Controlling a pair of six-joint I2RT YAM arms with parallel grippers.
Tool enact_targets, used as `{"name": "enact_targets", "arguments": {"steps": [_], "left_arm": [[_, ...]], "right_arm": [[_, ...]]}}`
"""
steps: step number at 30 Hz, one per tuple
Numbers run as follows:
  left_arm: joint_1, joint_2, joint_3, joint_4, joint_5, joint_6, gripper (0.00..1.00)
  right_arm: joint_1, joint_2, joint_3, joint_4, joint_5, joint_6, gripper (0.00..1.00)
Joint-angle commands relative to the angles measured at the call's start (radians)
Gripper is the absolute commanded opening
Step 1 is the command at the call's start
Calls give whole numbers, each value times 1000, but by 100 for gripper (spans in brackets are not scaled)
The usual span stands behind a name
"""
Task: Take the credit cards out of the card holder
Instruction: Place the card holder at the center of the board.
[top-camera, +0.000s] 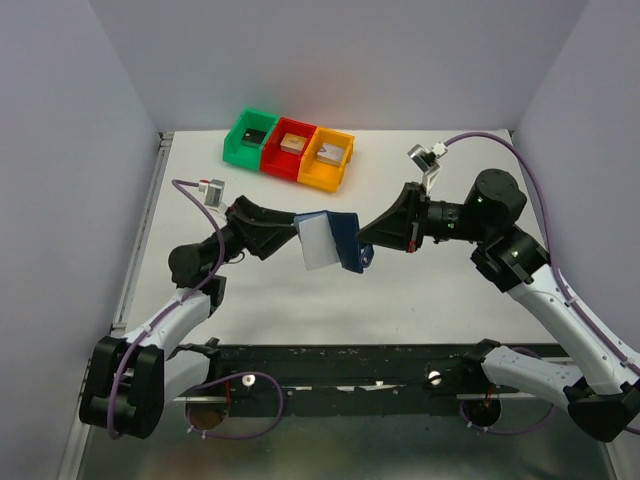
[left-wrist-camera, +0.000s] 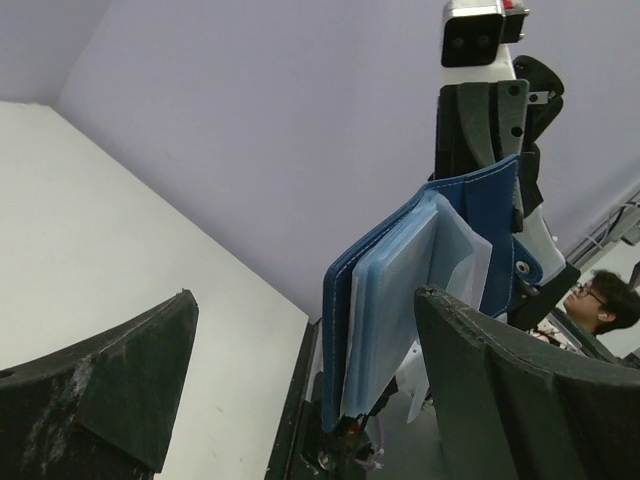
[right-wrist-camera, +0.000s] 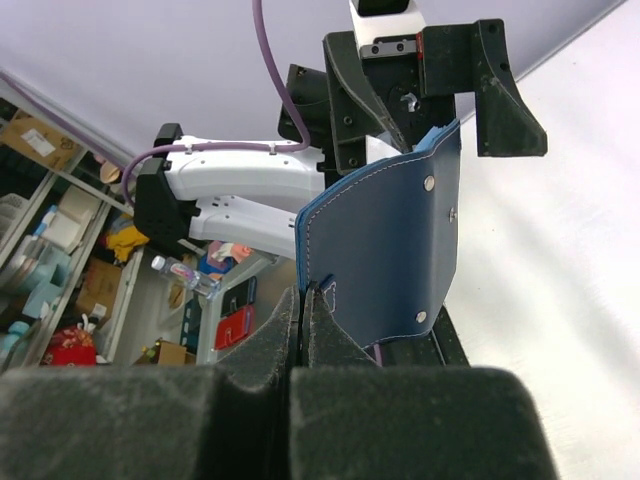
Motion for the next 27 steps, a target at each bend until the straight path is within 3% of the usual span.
{"name": "enact_targets", "arguments": {"steps": [1,14,20,23,25,27], "left_arm": [[2,-33,41,307,53,-21,99],[-30,-114,75,310,81,-35,96],[-44,-141,85,310,90,-35,74],[-59,-136,98,310,96,-29,70],[-73,-131,102,310,99,-24,69],[-74,-128,102,308,96,-20,76]], "right_arm": [[-7,0,32,82,-57,36,0],[-19,7,10,122,-50,69,0],[-25,12,-18,203,-56,111,0],[-27,18,-21,225,-67,125,0],[-27,20,-24,237,-70,131,0],[-27,18,-22,242,-70,134,0]]}}
